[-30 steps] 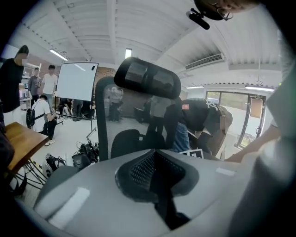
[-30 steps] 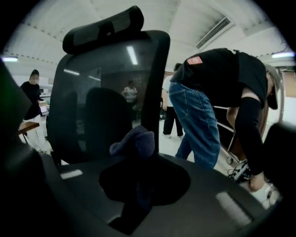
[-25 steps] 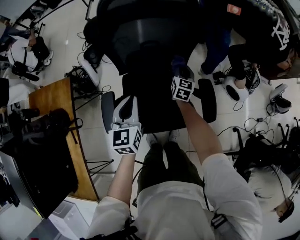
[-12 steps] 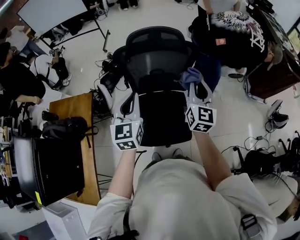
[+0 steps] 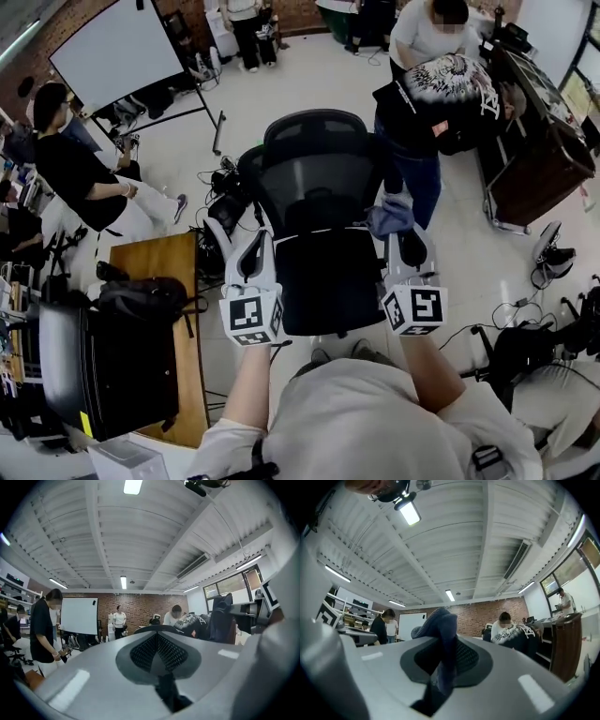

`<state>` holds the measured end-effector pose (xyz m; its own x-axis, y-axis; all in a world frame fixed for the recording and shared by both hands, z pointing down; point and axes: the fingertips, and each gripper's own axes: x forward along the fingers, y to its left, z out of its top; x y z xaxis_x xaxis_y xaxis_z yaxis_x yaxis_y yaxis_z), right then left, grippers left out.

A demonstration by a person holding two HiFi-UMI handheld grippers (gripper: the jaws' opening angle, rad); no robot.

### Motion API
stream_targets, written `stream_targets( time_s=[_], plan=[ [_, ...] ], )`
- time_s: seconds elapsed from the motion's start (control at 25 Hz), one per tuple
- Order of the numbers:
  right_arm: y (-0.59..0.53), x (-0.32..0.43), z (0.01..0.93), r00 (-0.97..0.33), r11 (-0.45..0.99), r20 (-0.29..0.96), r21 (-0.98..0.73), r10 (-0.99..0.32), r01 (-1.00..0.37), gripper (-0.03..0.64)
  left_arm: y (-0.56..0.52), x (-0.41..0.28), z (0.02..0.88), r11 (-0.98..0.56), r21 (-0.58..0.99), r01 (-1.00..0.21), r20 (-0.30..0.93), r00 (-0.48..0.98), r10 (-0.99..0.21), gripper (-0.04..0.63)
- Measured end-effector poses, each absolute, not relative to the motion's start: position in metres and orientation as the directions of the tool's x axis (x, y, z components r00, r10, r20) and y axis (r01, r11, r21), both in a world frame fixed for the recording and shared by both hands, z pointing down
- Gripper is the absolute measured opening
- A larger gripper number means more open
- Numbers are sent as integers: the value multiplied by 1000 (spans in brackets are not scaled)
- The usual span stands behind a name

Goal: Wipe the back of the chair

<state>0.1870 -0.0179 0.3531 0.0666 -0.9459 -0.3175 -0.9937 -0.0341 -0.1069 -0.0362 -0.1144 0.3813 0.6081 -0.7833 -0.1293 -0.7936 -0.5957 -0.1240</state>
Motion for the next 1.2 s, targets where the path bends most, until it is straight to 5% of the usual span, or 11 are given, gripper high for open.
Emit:
stream_targets(
  time_s=[0.12, 0.36, 0.72, 1.2],
  plan=[
    [0, 165, 350, 67, -38, -311, -97, -948, -995, 48, -100, -54, 394, -624, -129, -771, -46, 633, -773, 71],
    [44, 134, 336, 40, -18, -345, -66, -938, -998, 48, -81, -67, 395, -640, -124, -758, -106, 651, -751, 71],
    [224, 143, 351, 23, 3, -431, -59, -902, -998, 48, 94, -76, 400, -612, -152, -776, -181, 630, -755, 71],
    [377, 136, 390, 50, 0, -363, -135, -930, -991, 46, 290, -106, 388, -604, -149, -783, -154, 621, -768, 71]
  ],
)
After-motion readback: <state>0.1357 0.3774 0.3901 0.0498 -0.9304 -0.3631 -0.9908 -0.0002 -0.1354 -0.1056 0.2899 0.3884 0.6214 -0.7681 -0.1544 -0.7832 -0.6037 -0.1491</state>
